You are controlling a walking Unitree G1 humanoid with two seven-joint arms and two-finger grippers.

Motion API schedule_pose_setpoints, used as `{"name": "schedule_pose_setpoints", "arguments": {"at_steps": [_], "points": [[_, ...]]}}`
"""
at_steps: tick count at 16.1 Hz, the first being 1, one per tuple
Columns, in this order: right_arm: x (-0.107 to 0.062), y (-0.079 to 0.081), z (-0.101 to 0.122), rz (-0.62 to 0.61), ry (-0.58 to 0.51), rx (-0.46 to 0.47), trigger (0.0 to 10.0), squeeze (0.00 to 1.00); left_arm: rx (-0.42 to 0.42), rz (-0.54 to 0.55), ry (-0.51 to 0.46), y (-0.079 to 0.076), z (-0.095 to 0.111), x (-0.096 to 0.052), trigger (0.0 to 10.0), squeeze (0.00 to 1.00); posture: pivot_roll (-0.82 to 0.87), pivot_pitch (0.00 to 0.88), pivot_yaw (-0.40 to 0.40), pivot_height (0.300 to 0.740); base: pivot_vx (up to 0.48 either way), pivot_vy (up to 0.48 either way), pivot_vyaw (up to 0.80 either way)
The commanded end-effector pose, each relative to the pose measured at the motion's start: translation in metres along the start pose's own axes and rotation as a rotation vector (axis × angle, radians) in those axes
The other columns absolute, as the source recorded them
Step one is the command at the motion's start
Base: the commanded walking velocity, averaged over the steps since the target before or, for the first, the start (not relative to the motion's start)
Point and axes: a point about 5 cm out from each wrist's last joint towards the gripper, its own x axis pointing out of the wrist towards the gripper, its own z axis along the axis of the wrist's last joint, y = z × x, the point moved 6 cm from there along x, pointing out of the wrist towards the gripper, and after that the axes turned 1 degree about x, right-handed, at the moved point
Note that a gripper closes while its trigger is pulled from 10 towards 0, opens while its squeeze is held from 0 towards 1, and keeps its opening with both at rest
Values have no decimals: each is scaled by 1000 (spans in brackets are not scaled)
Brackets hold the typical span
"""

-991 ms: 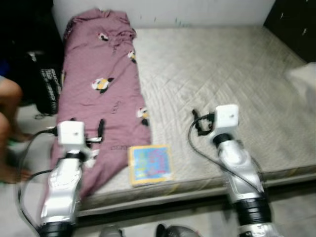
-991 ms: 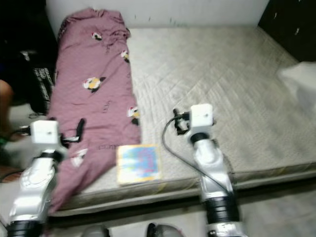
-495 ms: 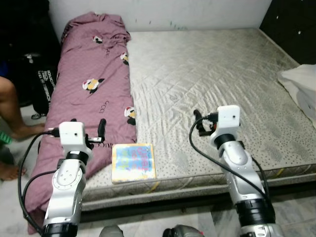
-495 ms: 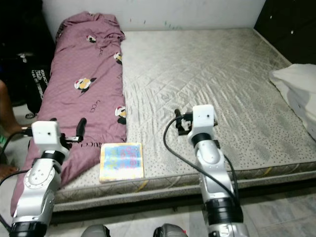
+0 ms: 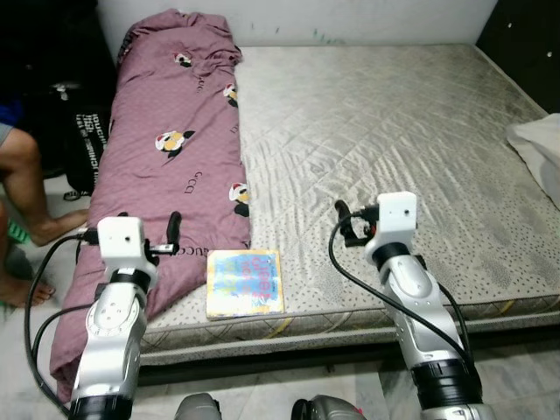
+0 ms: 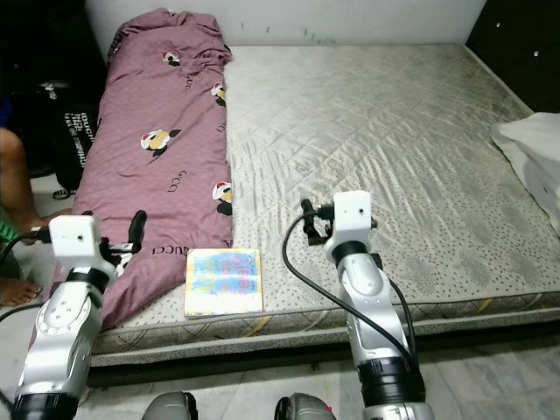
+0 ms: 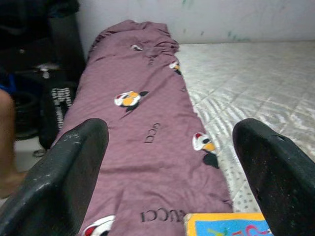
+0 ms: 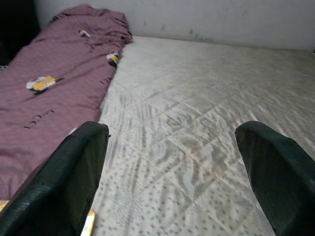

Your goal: Clean up the room

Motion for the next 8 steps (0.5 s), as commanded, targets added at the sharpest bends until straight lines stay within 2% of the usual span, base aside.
{"name": "schedule_pose_setpoints", "arguments": {"at_steps": [1,2,3,5,8], "points": [[-2,-6,4,-20,-7,-4,10000,0,-5,-3,20,0,-5,0,10000,0,12,99,-13,740,0,0,0],[-2,-8,3,-22,0,-6,10000,0,-4,-2,21,0,-5,2,10000,0,12,99,-13,740,0,315,0],[-2,-8,3,-21,0,-4,10000,0,1,-3,20,1,-5,3,10000,0,9,97,-12,740,0,326,-800],[-2,-8,4,-21,-2,-6,10000,0,20,-15,8,0,-3,3,10000,0,9,97,-11,740,0,0,-584],[-3,-6,2,-17,3,-6,10000,0,35,-29,26,-3,-8,1,10000,0,13,98,-17,740,0,0,0]]}}
